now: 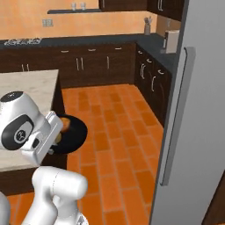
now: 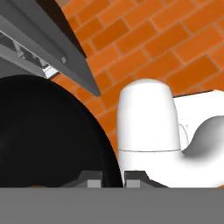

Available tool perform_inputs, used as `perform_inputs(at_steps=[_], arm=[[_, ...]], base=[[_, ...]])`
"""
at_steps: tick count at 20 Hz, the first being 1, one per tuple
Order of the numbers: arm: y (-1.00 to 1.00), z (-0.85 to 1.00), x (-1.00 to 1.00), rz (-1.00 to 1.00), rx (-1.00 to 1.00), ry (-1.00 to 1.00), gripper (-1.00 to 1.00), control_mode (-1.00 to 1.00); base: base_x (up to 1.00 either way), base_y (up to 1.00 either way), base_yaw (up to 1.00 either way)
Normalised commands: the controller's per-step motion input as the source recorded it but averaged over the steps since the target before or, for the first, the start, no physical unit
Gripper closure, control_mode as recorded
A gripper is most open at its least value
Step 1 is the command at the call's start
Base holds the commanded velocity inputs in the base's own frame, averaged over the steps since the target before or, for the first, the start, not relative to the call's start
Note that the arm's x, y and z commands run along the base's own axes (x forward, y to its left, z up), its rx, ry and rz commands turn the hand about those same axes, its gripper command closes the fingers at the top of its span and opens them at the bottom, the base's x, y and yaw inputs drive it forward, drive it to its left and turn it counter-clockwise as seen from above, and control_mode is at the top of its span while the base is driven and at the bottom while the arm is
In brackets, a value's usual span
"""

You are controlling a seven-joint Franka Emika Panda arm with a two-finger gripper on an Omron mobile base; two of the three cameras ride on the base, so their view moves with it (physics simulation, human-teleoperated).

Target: Pick the chicken drumstick and potato from their plates and place them in the bowl. Then put the bowl in the fridge.

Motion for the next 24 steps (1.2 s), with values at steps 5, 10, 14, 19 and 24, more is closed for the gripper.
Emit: perform_inputs(at_steps=[5, 10, 14, 19, 24], arm=[[0.00, 0.00, 0.00, 0.00, 0.00, 0.00, 1.00, 1.00], [0.00, 0.00, 0.00, 0.00, 0.00, 0.00, 1.00, 1.00], [0.00, 0.00, 0.00, 0.00, 0.00, 0.00, 1.00, 1.00], [0.00, 0.00, 0.00, 0.00, 0.00, 0.00, 1.00, 1.00], [0.00, 0.00, 0.00, 0.00, 0.00, 0.00, 1.00, 1.00]], base=[[0.61, -0.28, 0.22], [0.71, -0.29, 0.10], [0.81, -0.06, 0.09], [0.93, 0.00, 0.09], [1.00, -0.15, 0.04]])
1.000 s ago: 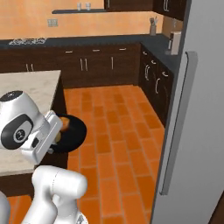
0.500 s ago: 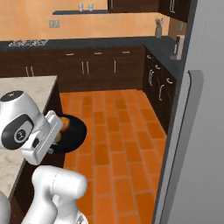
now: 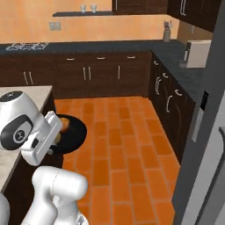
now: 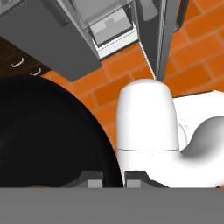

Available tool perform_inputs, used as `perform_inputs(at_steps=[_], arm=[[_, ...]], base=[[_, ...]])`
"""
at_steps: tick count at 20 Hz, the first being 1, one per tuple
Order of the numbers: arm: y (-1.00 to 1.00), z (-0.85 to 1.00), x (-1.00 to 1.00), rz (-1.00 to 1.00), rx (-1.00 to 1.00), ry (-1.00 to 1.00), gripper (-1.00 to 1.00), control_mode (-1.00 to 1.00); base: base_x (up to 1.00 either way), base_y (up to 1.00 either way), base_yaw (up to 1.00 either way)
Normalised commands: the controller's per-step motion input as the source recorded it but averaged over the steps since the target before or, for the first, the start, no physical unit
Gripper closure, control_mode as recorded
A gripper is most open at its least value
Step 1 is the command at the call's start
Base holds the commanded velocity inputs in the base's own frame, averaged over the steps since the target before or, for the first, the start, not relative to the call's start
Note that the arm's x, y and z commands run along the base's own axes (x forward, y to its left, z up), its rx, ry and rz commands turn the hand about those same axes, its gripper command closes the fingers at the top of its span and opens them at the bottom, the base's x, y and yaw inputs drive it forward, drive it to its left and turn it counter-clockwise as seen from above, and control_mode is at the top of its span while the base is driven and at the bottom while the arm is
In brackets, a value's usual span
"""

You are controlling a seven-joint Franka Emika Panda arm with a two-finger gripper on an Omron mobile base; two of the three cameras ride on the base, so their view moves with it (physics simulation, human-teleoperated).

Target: Pick the chicken drumstick and potato from their plates and place them in the bowl. Then put the bowl in the fridge.

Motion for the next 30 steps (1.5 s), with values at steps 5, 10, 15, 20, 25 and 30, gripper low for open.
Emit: perform_inputs(at_steps=[5, 10, 15, 20, 25, 30], arm=[[0.00, 0.00, 0.00, 0.00, 0.00, 0.00, 1.00, 1.00], [0.00, 0.00, 0.00, 0.00, 0.00, 0.00, 1.00, 1.00], [0.00, 0.00, 0.00, 0.00, 0.00, 0.00, 1.00, 1.00], [0.00, 0.00, 0.00, 0.00, 0.00, 0.00, 1.00, 1.00], [0.00, 0.00, 0.00, 0.00, 0.00, 0.00, 1.00, 1.00], [0.00, 0.00, 0.00, 0.00, 0.00, 0.00, 1.00, 1.00]], base=[[1.00, -0.14, 0.00], [1.00, -0.03, -0.05], [0.92, 0.00, -0.47], [0.25, 0.00, -0.71], [0.00, 0.00, -0.72], [0.00, 0.00, -0.73]])
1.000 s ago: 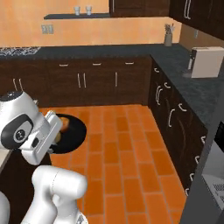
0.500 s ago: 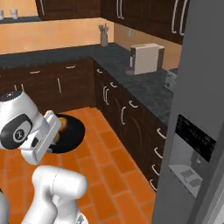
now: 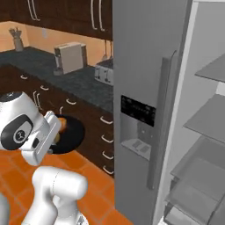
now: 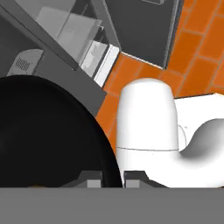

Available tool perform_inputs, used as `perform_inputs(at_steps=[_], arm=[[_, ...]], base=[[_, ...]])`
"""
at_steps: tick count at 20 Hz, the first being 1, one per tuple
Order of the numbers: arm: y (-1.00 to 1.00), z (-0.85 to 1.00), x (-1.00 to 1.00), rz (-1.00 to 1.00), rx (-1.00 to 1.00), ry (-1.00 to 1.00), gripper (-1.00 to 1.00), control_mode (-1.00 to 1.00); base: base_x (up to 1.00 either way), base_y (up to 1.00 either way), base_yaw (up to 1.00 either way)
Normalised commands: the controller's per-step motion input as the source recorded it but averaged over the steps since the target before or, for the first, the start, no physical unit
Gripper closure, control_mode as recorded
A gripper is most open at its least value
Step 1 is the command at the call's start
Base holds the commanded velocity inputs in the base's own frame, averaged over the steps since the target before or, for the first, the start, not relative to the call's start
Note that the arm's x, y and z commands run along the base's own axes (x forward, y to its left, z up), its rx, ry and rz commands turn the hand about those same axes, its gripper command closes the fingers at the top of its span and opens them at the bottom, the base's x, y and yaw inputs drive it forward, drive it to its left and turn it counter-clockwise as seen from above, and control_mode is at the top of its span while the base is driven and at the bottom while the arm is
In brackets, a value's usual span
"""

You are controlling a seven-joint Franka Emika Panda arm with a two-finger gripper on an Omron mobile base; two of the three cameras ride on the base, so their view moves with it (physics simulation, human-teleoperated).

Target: Pick the chicken drumstick and potato from their plates and place them in the bowl. Then put the bowl in the fridge.

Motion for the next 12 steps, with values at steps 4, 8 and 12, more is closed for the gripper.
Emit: perform_inputs(at_steps=[4, 8, 12], arm=[[0.00, 0.00, 0.00, 0.00, 0.00, 0.00, 1.00, 1.00], [0.00, 0.00, 0.00, 0.00, 0.00, 0.00, 1.00, 1.00], [0.00, 0.00, 0.00, 0.00, 0.00, 0.00, 1.00, 1.00]], base=[[0.04, 0.00, -0.72], [0.00, -0.26, -0.58], [0.00, -0.86, -0.39]])
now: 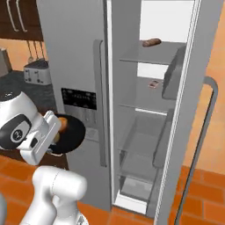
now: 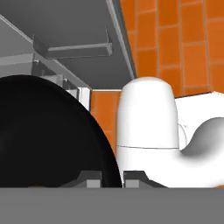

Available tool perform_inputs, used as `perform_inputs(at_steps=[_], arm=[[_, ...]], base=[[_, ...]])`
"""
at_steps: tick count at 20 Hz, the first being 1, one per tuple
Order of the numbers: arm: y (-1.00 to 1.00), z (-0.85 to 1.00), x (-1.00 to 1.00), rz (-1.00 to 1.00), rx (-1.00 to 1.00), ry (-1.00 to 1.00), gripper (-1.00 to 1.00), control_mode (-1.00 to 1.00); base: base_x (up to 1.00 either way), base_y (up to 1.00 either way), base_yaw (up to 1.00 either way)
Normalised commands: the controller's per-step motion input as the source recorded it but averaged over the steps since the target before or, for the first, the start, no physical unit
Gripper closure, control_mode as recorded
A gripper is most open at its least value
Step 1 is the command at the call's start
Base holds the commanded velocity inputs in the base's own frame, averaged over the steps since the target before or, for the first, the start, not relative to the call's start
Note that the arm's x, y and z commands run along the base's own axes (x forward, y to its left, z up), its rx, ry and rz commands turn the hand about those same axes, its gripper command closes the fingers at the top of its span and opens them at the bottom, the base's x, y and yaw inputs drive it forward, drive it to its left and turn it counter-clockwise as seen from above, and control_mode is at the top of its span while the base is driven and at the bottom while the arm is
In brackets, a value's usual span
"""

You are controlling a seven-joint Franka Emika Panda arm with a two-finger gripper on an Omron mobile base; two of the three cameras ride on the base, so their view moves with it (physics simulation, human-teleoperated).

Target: Pick the chicken drumstick and potato from their plates and place them in the bowl. Then put the bowl in the fridge.

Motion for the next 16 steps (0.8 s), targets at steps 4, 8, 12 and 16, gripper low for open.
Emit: perform_inputs(at_steps=[4, 8, 12, 16], arm=[[0.00, 0.00, 0.00, 0.00, 0.00, 0.00, 1.00, 1.00], [0.00, 0.00, 0.00, 0.00, 0.00, 0.00, 1.00, 1.00], [0.00, 0.00, 0.00, 0.00, 0.00, 0.00, 1.00, 1.00], [0.00, 0.00, 0.00, 0.00, 0.00, 0.00, 1.00, 1.00]], base=[[0.01, -0.95, -0.32], [0.40, -0.31, -0.31], [0.50, 0.22, -0.09], [0.20, 0.04, -0.09]])
